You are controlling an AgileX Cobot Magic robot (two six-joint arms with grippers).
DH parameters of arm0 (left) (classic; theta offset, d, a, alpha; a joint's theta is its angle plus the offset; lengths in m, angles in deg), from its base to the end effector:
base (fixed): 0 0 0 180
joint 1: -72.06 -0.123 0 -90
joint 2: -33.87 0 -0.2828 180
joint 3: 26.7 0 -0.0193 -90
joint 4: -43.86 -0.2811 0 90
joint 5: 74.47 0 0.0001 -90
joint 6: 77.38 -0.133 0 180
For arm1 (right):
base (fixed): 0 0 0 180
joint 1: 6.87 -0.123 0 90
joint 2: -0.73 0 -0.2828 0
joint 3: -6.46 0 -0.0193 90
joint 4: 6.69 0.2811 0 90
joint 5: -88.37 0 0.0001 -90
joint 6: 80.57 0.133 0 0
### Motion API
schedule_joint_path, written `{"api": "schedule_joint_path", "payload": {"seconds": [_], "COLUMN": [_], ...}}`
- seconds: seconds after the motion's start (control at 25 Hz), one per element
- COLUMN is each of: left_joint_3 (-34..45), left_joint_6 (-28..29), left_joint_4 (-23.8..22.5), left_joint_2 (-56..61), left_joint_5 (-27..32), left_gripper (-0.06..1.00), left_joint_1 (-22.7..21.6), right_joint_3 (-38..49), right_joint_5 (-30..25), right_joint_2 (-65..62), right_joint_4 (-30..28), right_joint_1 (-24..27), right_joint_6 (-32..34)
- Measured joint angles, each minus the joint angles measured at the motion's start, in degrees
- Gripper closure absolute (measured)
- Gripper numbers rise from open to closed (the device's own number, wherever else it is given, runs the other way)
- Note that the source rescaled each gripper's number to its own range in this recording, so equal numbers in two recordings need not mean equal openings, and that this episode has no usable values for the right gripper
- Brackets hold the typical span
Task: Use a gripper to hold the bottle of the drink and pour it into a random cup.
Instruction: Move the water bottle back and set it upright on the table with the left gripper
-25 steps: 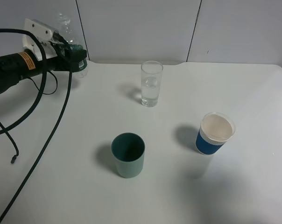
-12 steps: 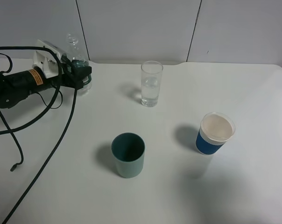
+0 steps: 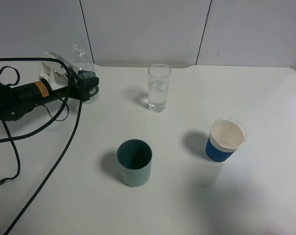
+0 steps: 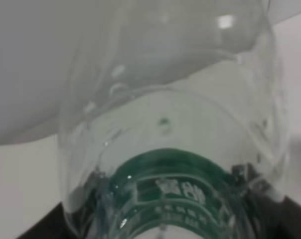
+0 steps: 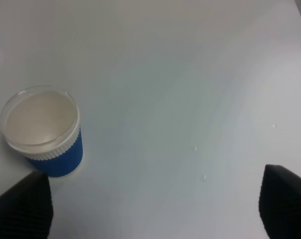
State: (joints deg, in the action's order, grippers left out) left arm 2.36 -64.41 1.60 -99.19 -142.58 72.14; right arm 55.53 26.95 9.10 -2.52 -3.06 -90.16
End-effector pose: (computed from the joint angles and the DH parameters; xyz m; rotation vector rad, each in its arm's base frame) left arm 0.3998 -0.0835 0.0488 0.5710 1.6467 -0.5169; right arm 0.0634 0.0043 0.2677 -0.1075 2.0699 -0.0559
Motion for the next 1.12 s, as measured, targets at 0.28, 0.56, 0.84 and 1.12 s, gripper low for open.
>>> {"api": "schedule_joint_path", "payload": {"seconds": [0.28, 0.56, 0.84, 1.12], "left_joint_3": [0.0, 0.0, 0.0, 0.0], "left_joint_6": [-0.2, -0.2, -0.2, -0.2], "left_joint_4": [0.0, 0.0, 0.0, 0.0], "left_joint_2": [-0.2, -0.3, -1.3, -1.3], "left_joint_5": [-0.6, -0.7, -1.0, -1.2], "left_gripper": [0.91, 0.91, 0.91, 0.91], "left_joint_1": [0.0, 0.0, 0.0, 0.0], "right_joint_3": [0.0, 0.0, 0.0, 0.0], "right_joint_5": [0.0, 0.0, 0.0, 0.0], "right_joint_2": [0.0, 0.0, 0.0, 0.0], "right_joint_4": [0.0, 0.0, 0.0, 0.0], "right_joint_1": [0.0, 0.0, 0.0, 0.0], "right_joint_6": [0.0, 0.0, 0.0, 0.0]}}
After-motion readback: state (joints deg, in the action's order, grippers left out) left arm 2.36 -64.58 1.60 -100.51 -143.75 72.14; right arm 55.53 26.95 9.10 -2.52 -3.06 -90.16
